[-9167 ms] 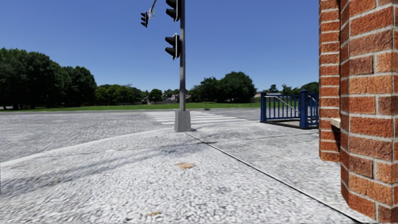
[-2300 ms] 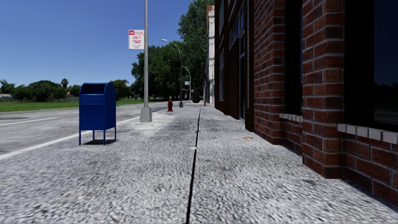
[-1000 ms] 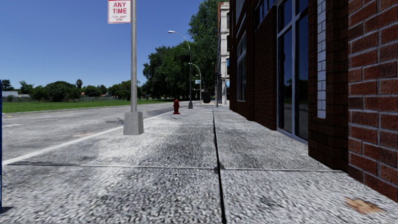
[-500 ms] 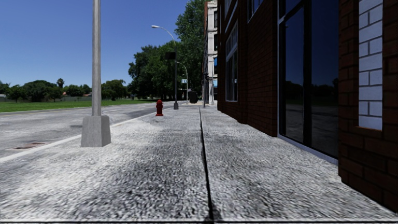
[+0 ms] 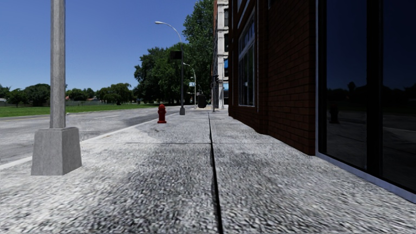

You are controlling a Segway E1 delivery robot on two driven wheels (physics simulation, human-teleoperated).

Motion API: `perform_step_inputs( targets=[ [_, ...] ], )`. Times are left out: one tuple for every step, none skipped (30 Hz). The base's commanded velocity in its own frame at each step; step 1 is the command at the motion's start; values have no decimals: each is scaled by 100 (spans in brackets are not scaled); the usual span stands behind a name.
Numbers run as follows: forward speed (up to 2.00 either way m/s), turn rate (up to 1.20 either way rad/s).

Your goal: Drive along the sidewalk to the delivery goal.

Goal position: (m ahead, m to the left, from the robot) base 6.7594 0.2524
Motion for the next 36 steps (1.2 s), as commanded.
perform_step_inputs(
  targets=[
    [199,0],
    [199,0],
    [199,0],
    [199,0],
    [199,0],
    [199,0],
    [199,0],
    [199,0],
    [199,0],
    [199,0],
    [199,0],
    [199,0],
    [199,0],
    [199,0],
    [199,0],
    [199,0],
    [199,0],
    [199,0],
    [199,0],
    [199,0],
    [199,0],
    [199,0],
    [199,0],
    [199,0],
    [199,0],
    [199,0],
    [199,0],
    [199,0],
    [199,0],
    [199,0],
    [199,0],
    [199,0],
    [199,0],
    [199,0],
    [199,0],
    [199,0]
  ],
)
